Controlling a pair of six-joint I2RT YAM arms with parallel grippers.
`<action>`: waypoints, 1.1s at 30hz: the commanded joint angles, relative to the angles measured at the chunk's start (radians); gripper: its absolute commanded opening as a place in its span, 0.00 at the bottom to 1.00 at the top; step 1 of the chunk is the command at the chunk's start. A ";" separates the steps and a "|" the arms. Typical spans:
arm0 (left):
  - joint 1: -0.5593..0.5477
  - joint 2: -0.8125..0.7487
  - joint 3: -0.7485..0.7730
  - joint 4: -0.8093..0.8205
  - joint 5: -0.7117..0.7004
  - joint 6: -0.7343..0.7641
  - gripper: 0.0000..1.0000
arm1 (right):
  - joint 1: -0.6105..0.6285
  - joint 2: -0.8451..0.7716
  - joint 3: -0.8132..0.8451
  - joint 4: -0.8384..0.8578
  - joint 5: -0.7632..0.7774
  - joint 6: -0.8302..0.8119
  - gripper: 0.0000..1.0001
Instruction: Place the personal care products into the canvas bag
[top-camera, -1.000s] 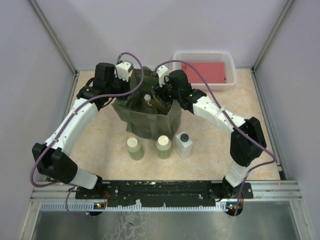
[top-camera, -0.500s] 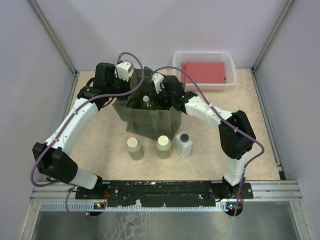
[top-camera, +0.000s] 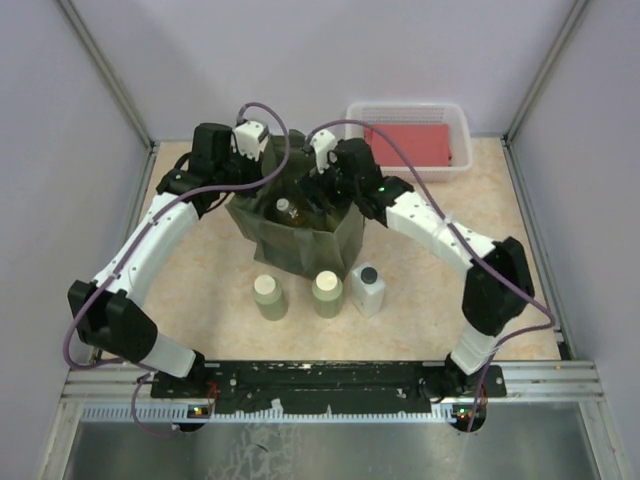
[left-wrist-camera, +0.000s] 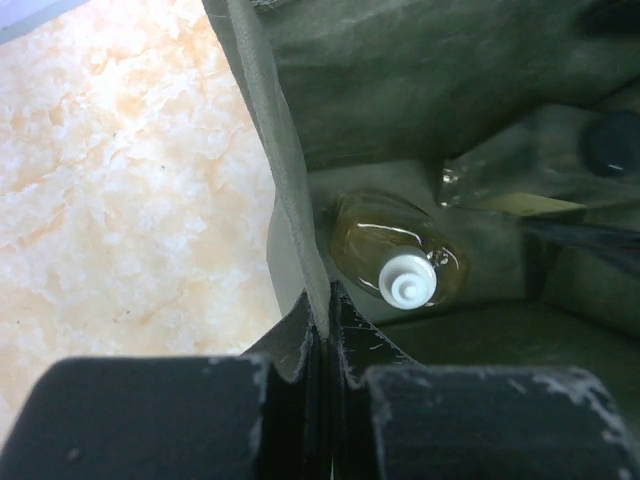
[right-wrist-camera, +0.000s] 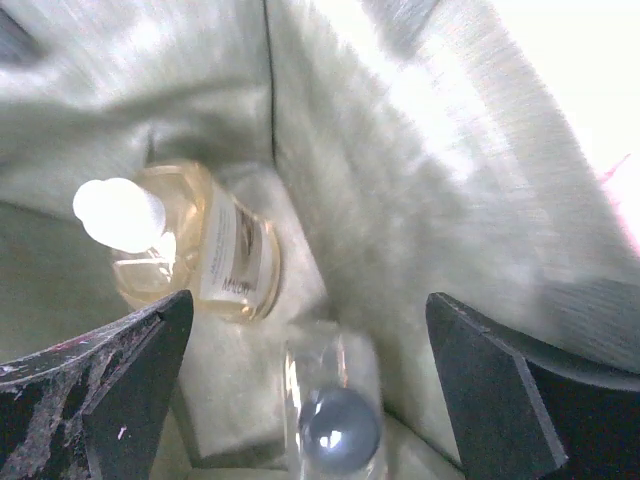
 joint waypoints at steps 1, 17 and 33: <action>0.002 0.030 0.013 -0.007 0.006 0.003 0.00 | -0.003 -0.218 0.094 0.050 -0.017 0.023 0.99; 0.002 0.027 0.009 -0.004 -0.001 -0.001 0.00 | 0.028 -0.723 -0.286 -0.237 0.132 0.239 0.99; 0.004 0.023 0.008 -0.007 -0.009 -0.010 0.00 | 0.087 -0.852 -0.551 -0.320 0.032 0.368 0.99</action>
